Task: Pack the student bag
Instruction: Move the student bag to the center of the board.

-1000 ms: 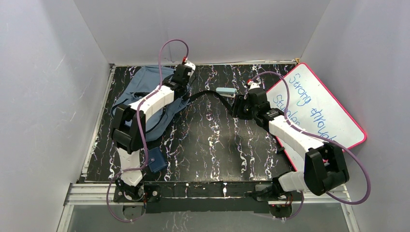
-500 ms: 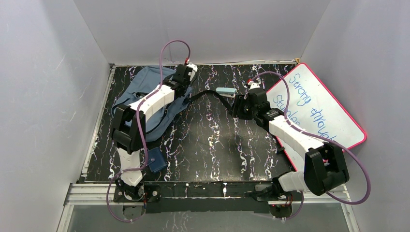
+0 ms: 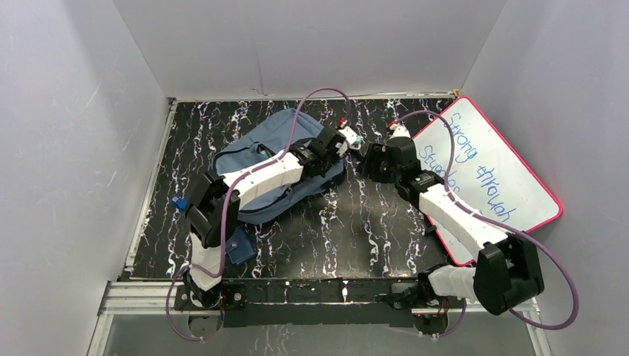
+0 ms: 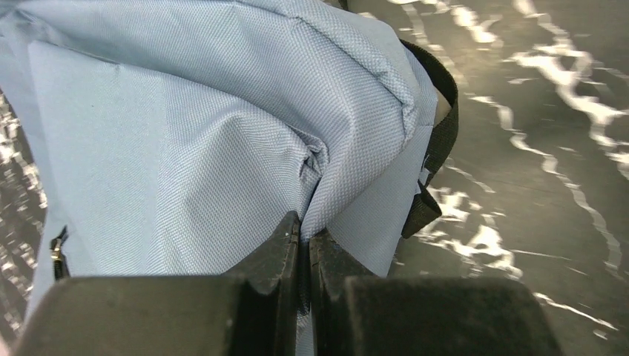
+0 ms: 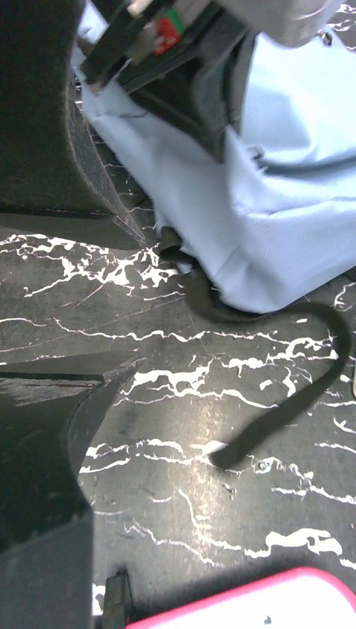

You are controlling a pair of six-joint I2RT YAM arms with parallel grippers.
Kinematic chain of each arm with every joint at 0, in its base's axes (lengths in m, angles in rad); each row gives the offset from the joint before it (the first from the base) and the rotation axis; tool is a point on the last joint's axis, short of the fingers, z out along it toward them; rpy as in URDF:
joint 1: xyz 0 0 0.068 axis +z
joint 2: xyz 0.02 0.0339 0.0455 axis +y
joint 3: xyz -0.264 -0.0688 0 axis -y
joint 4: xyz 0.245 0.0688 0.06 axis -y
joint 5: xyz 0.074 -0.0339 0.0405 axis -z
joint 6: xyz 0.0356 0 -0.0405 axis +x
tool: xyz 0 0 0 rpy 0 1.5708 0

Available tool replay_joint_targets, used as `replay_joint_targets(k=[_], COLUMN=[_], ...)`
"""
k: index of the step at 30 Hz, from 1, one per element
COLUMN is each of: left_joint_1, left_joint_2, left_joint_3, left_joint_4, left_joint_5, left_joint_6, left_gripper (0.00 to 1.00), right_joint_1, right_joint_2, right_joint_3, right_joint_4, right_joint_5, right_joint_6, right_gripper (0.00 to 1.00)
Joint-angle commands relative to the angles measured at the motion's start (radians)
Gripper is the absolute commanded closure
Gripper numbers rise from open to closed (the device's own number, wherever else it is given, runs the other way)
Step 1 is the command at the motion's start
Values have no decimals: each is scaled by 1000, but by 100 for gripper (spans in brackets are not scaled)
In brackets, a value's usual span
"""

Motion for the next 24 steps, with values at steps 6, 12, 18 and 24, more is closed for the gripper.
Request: replay_joint_targets(k=[6,12,18,24], left_joint_1=[-37,-18,146,366], left_joint_2=[-165,-268,-408,-457], left_joint_3=[-6,-35,-125,-214], left_joint_4=[-5,12,69,68], left_joint_5=[123,118,282,346], left_joint_6=[-181,-252,-379,-502], left_gripper=[94,70,57,53], right_joint_1=[-7,-7,-6,-6], right_joint_2=[-146,-174,-160,-90], right_joint_3=[-41,-45,-17,69], right_joint_4=[35,61,77,108], right_joint_5=[145,104,61,-101], right_joint_6=[5,-41,-77,-145], right_gripper=[36,34,32,33])
